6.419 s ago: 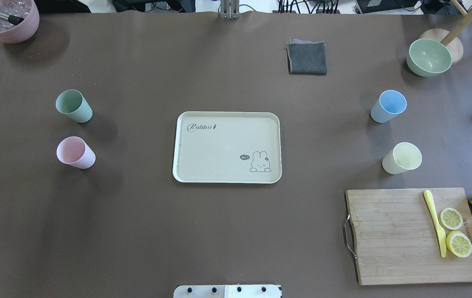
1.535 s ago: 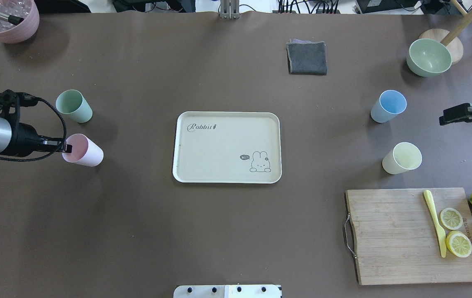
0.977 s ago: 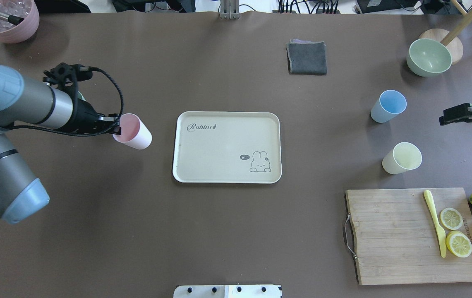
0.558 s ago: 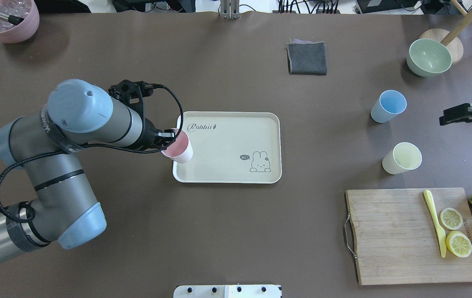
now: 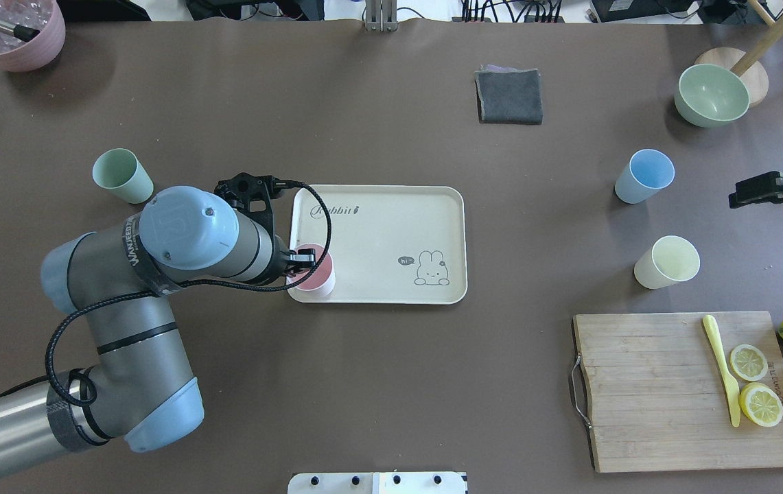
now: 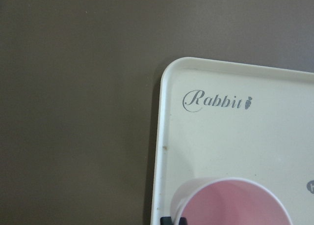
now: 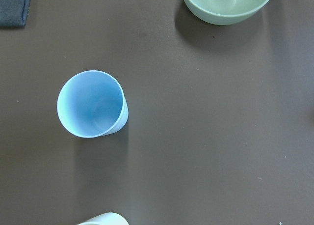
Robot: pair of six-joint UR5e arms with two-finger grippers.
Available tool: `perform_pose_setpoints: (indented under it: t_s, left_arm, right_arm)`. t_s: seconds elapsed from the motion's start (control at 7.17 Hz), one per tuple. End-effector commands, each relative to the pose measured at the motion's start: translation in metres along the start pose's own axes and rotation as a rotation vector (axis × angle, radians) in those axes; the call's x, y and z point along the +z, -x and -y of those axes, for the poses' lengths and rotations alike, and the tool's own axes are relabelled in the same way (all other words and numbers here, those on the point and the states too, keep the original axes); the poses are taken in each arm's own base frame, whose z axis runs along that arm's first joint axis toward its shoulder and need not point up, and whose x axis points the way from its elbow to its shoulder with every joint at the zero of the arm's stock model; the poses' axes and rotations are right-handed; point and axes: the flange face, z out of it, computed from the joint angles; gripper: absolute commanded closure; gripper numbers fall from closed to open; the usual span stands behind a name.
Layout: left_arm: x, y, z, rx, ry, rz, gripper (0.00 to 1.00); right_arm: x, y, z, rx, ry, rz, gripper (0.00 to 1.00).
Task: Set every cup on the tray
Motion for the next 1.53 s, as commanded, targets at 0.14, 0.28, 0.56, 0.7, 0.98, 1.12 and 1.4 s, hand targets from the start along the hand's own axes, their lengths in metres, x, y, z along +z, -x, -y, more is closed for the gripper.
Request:
perform_pose_setpoints:
  t_s: [0.14,0.28,0.56,0.7,0.98,1.12,1.4]
  left_arm:
    - [-0.02,-0.005,0.001,0.007,-0.018,-0.036,0.03]
    - [-0.045,0.003,0.024,-0.008,-0.053,-0.055,0.02]
    - [-0.068,0.053,0.081,0.085,-0.065,-0.032,0.02]
    - [-0.079,0.068,0.098,0.09,-0.055,-0.036,0.02]
    - [-0.082,0.07,0.104,0.086,-0.066,-0.035,0.02]
    - [-0.082,0.07,0.104,0.086,-0.066,-0.035,0.02]
    - [-0.082,0.071,0.103,0.086,-0.065,-0.034,0.02]
  right_arm:
    - [0.002,0.001,-0.001,0.0,0.006,0.0,0.0]
    - [0.007,0.005,-0.003,-0.007,0.012,-0.003,0.02]
    - [0.031,0.025,-0.019,0.041,0.03,-0.036,0.03]
    - [0.047,0.036,-0.03,0.019,0.04,-0.059,0.03]
    - [0.068,0.043,-0.056,-0.021,0.099,-0.073,0.11]
    - [0.076,0.045,-0.061,-0.031,0.107,-0.084,0.21]
    - [0.096,0.042,-0.066,-0.023,0.112,-0.122,0.67]
